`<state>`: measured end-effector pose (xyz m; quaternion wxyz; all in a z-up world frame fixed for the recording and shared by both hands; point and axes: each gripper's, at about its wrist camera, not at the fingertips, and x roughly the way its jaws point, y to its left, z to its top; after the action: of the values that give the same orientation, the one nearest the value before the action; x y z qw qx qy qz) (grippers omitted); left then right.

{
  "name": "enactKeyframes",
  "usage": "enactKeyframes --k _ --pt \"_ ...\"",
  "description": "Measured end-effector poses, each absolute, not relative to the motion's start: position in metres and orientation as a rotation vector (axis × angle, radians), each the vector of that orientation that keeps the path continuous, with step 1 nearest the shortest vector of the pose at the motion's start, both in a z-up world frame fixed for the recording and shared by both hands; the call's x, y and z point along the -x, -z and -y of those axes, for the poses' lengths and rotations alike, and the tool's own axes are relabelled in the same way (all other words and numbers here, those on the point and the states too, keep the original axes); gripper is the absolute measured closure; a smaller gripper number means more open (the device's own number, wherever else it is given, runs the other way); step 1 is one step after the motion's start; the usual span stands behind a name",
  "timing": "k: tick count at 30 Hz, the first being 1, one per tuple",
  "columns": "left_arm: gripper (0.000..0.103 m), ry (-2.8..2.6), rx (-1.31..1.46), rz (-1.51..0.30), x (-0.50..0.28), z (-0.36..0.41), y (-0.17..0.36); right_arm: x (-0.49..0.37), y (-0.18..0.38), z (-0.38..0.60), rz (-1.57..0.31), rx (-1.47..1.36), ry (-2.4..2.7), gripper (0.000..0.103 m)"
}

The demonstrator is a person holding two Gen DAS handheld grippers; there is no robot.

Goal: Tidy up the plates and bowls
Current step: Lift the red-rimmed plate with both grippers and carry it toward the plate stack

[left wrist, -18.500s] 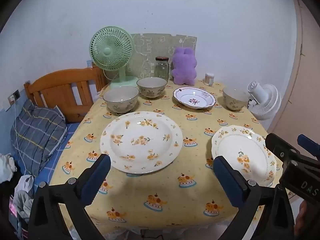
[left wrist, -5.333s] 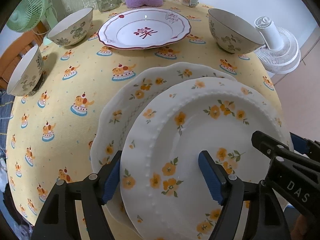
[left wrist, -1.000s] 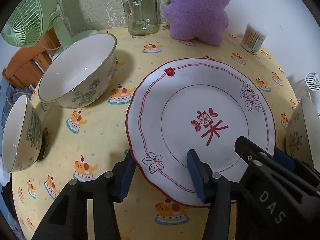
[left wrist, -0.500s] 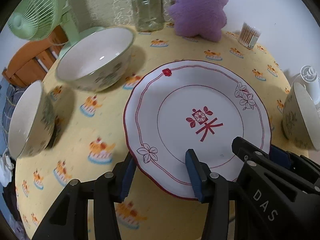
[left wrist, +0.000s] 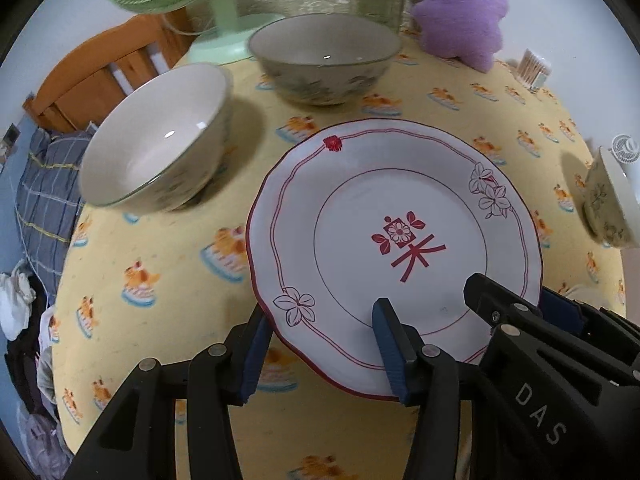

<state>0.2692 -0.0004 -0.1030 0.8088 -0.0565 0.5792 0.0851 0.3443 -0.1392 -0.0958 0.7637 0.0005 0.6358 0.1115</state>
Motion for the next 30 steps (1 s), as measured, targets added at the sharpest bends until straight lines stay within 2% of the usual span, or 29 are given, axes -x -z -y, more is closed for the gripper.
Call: enactKeyframes --k 8,18,20,28,30 --pt "0.051 -0.132 0.165 -1.262 -0.266 -0.016 0.105 -0.338 0.099 0.126 -1.396 -0.002 -0.229 0.052" --pt "0.048 -0.12 0.145 -1.252 -0.287 -0.03 0.112 -0.367 0.111 0.125 -1.387 0.04 -0.177 0.05" --pt "0.045 -0.12 0.138 -1.249 -0.291 -0.033 0.113 -0.373 0.113 0.124 -1.385 0.046 -0.178 0.05" --pt "0.044 -0.129 0.142 -1.248 -0.305 -0.038 0.113 -0.401 0.117 0.12 -1.365 0.078 -0.209 0.051" --pt "0.045 -0.13 0.146 -1.25 -0.308 -0.039 0.113 -0.406 0.12 0.117 -1.375 0.093 -0.23 0.054"
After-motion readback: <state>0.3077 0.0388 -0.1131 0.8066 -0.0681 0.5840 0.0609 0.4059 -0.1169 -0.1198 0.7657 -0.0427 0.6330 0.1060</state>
